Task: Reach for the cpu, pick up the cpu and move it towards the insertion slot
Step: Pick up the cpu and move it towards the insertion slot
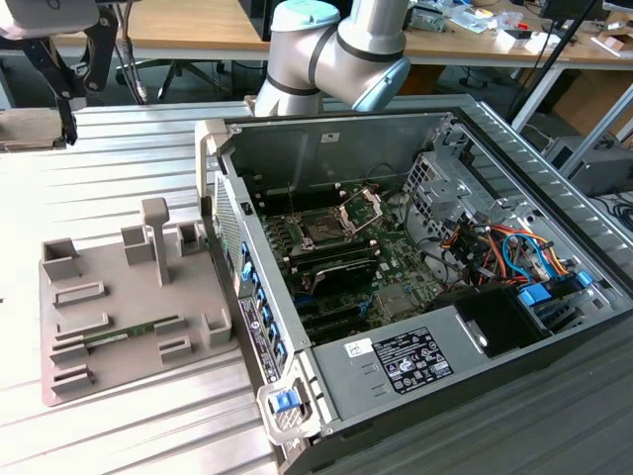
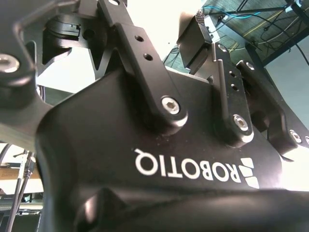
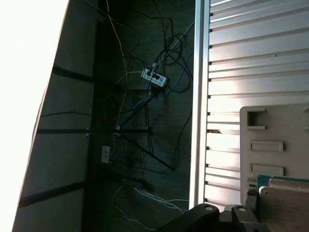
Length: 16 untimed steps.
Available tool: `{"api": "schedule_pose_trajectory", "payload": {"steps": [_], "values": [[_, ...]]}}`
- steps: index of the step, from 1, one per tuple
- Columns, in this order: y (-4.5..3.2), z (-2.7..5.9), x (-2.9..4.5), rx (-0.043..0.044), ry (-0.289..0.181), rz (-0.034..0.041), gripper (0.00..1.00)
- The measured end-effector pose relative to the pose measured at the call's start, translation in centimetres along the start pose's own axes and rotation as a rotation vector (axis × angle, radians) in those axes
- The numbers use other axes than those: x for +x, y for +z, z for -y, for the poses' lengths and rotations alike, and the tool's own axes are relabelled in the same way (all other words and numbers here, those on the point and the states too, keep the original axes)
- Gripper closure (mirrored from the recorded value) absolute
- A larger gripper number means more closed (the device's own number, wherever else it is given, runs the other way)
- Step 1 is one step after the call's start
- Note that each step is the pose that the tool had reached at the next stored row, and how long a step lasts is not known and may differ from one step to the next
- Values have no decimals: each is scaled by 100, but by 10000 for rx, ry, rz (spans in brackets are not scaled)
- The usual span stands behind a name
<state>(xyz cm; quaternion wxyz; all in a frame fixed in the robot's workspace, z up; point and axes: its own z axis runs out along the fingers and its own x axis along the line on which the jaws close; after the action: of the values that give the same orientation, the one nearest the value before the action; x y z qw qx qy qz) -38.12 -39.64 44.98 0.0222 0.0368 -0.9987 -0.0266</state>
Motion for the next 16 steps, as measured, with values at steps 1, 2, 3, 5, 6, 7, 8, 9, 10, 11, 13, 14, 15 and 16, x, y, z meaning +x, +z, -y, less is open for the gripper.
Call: {"api": "schedule_pose_trajectory", "payload": {"steps": [1, 2, 3, 5, 6, 7, 8, 9, 10, 11, 13, 14, 15, 16], "values": [[-10, 0, -1, 0, 0, -3, 45], [-20, -1, -1, 0, 0, -6, 45], [-29, -1, -2, 0, 0, -10, 45], [-50, -2, -4, -1, 1, -18, 45], [-59, -2, -5, -2, 1, -22, 45], [-68, -3, -6, -2, 2, -27, 45], [-77, -3, -7, -2, 1, -31, 45], [-88, -4, -8, -2, 2, -36, 45], [-95, -4, -8, -3, 2, -39, 45], [-102, -4, -8, -3, 2, -40, 45], [-115, -5, -10, -4, 2, -45, 45], [-116, -5, -10, -4, 2, -45, 45], [-117, -5, -11, -4, 2, -47, 45], [-117, -5, -11, -4, 2, -48, 45]]}}
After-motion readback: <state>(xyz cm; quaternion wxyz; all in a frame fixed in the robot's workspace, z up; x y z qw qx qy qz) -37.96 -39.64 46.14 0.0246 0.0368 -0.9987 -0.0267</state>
